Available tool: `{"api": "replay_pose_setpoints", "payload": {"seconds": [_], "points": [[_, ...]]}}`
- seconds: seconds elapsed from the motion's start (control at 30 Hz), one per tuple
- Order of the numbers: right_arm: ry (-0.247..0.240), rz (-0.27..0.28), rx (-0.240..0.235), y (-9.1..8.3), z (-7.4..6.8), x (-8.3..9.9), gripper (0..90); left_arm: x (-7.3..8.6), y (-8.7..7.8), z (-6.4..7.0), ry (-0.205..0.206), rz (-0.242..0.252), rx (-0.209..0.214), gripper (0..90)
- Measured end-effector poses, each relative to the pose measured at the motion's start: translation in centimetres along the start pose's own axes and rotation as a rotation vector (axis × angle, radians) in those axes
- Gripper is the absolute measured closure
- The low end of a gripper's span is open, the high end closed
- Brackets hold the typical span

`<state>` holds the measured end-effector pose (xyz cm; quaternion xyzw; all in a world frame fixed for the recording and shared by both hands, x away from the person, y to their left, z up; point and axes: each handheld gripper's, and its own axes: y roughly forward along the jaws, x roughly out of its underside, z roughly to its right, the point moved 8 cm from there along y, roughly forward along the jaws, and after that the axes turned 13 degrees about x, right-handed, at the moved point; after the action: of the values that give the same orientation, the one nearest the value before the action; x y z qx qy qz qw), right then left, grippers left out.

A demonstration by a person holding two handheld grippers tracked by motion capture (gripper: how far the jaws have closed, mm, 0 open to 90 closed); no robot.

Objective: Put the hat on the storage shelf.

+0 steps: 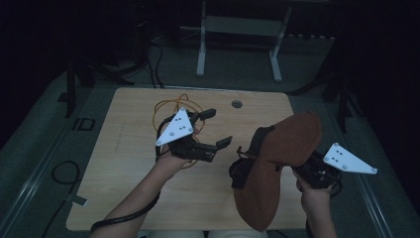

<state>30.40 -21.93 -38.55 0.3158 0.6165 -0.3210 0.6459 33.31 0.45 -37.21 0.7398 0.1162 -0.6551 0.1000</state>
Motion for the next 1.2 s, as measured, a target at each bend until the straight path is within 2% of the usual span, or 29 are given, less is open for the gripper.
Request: {"api": "replay_pose_setpoints", "payload": {"seconds": [0.07,0.2,0.27,0.33,0.5,0.57,0.77,0.93,1.13,1.2], "points": [[0.009,-0.003,0.011,0.1,0.5,0.1,87.4,-0.1,-1.1,0.0,0.001,-0.004,-0.013,14.7],[0.009,-0.004,0.025,0.4,1.1,-0.1,87.3,0.3,-3.8,-0.3,0.016,-0.041,-0.066,12.4],[0.004,-0.004,0.031,0.7,1.4,-0.3,87.3,0.7,-5.3,-0.5,-0.003,-0.039,-0.082,10.5],[0.008,-0.003,0.036,1.1,1.7,-0.6,87.3,1.3,-6.8,-0.9,-0.023,-0.038,-0.11,9.6],[0.002,0.001,0.043,2.2,2.2,-1.2,87.3,3.3,-10.2,-1.6,-0.031,-0.085,-0.194,9.3],[0.002,-0.002,0.047,2.8,2.1,-1.5,87.3,4.0,-11.4,-1.9,-0.047,-0.083,-0.22,9.3],[-0.017,0.002,0.034,4.8,1.6,-2.6,87.3,6.0,-14.8,-2.1,-0.044,-0.096,-0.314,9.2],[-0.017,-0.003,0.01,7.3,1.0,-3.6,87.2,8.7,-17.4,-2.0,-0.075,-0.11,-0.386,9.2],[-0.03,-0.005,-0.013,10.5,-0.1,-4.9,87.2,13.0,-20.3,-1.5,-0.146,-0.108,-0.453,9.3],[-0.029,-0.009,-0.023,11.5,-0.5,-5.3,87.2,14.0,-20.9,-1.3,-0.146,-0.113,-0.473,9.3]]}}
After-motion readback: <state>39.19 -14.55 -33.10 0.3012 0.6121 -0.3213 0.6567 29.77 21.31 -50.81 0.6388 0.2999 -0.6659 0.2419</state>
